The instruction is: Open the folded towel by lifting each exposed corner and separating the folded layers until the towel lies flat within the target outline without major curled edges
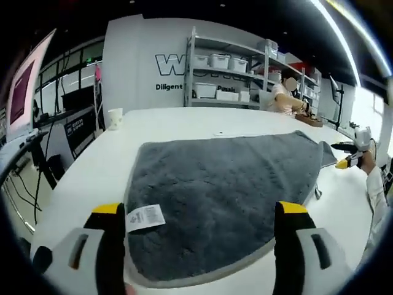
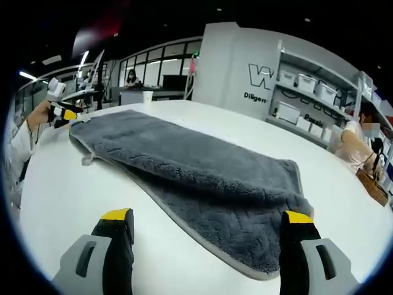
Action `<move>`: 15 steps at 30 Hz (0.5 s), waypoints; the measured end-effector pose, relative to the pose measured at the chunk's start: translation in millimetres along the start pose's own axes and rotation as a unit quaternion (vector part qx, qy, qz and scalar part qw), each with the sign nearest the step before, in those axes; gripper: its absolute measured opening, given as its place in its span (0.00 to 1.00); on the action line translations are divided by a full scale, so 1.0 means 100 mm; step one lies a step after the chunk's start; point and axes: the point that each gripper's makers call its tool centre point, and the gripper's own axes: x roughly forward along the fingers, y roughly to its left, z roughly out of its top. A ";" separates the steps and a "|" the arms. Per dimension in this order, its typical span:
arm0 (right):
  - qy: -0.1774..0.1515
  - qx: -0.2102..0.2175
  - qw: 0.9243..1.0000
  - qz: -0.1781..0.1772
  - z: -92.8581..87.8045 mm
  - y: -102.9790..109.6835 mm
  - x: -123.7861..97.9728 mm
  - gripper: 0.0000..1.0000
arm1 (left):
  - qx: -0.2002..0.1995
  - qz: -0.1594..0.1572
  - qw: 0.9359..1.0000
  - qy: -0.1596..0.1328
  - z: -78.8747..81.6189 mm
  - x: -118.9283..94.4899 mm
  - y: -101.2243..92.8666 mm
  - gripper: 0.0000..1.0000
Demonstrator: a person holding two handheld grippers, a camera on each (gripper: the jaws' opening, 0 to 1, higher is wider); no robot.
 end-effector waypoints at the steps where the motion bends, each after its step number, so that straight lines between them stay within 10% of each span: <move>1: 0.002 0.000 1.000 0.000 -0.01 0.00 0.01 0.99 | -0.004 -0.007 1.000 0.005 0.02 0.06 -0.04 0.99; 15: 0.010 -0.024 1.000 0.000 -0.01 0.03 0.03 0.98 | 0.007 -0.047 0.999 -0.026 0.27 0.54 -0.44 0.99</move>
